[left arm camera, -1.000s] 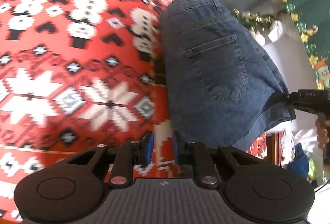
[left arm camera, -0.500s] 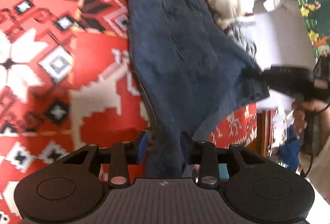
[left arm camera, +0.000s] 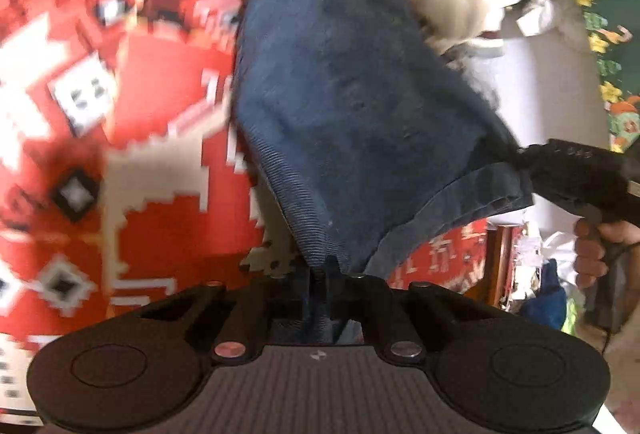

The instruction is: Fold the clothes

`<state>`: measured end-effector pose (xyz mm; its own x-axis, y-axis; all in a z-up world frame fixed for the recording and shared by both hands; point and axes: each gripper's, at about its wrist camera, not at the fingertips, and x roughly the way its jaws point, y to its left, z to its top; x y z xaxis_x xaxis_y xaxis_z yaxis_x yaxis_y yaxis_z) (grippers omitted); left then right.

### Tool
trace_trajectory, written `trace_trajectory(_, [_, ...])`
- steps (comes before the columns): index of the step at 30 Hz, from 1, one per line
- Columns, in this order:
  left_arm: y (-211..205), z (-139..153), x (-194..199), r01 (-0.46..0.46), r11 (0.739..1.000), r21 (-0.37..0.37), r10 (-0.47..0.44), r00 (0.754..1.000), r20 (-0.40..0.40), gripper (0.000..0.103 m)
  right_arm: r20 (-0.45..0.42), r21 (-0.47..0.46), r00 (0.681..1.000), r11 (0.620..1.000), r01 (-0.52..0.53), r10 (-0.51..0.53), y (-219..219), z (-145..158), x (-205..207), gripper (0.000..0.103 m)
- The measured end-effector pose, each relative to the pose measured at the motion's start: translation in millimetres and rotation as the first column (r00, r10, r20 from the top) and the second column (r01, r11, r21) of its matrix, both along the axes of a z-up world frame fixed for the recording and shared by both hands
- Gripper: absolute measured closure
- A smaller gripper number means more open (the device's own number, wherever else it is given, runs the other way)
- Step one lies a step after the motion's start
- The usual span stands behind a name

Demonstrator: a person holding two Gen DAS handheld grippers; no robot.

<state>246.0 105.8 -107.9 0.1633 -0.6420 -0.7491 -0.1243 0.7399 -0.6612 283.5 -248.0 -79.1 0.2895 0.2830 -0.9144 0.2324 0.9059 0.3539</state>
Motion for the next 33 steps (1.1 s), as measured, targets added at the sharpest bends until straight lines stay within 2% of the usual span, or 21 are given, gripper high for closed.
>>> trace_trajectory(5, [57.9,66.0,8.4,0.024,0.994,0.105,-0.035,0.994,0.105,0.097,0.008,0.106,0.997,0.991,-0.078,0.077,21.9,28.6,-11.2,0.097])
trace_trajectory(8, [91.3,82.4,4.7,0.050,0.984,0.171,-0.070,0.991,0.111,0.097,-0.020,0.132,0.996,0.987,-0.088,0.091,40.6,19.0,-30.2,0.097])
trace_trajectory(11, [113.3,72.4,-5.1,0.106,0.969,0.221,-0.127,0.989,0.080,0.097,-0.055,0.150,0.994,0.985,-0.087,0.096,59.6,3.2,-51.2,0.098])
trace_trajectory(14, [123.1,42.5,-16.7,0.142,0.953,0.267,-0.156,0.987,0.032,0.096,-0.090,0.168,0.991,0.982,-0.086,0.102,78.7,-12.6,-72.1,0.095])
trace_trajectory(15, [125.9,34.3,-18.8,0.144,0.946,0.292,-0.154,0.988,0.011,0.094,-0.102,0.174,0.989,0.981,-0.085,0.104,85.0,-17.9,-79.1,0.089])
trace_trajectory(17, [131.6,22.3,-23.4,0.152,0.930,0.334,-0.152,0.988,-0.027,0.087,-0.120,0.147,0.988,0.986,-0.078,0.096,90.5,-24.9,-88.2,0.088])
trace_trajectory(19, [141.8,21.4,-26.2,0.136,0.935,0.327,-0.133,0.991,-0.031,0.083,-0.136,0.105,0.987,0.992,-0.069,0.083,93.1,-30.4,-95.5,0.075])
trace_trajectory(21, [151.6,26.5,-24.4,0.111,0.944,0.310,-0.111,0.994,-0.017,0.072,-0.125,0.090,0.991,0.995,-0.045,0.056,89.6,-27.6,-99.2,0.074])
trace_trajectory(26, [153.9,35.0,18.2,0.056,0.962,0.267,-0.079,0.994,0.073,0.067,-0.018,0.063,0.999,0.998,-0.032,0.034,72.9,-11.7,-70.0,0.070])
trace_trajectory(29, [139.5,34.0,59.0,0.046,0.968,0.245,-0.083,0.986,0.145,0.064,0.059,0.067,0.998,0.997,-0.027,0.023,66.6,-7.8,-38.1,0.062])
trace_trajectory(31, [125.5,28.3,88.3,0.046,0.972,0.229,-0.090,0.978,0.189,0.063,0.115,0.058,0.993,0.998,-0.033,0.026,67.3,-10.0,-9.1,0.045])
trace_trajectory(33, [113.0,16.8,114.9,0.041,0.979,0.199,-0.082,0.976,0.200,0.062,0.154,0.059,0.988,0.998,-0.031,0.021,69.6,-19.1,18.9,0.035])
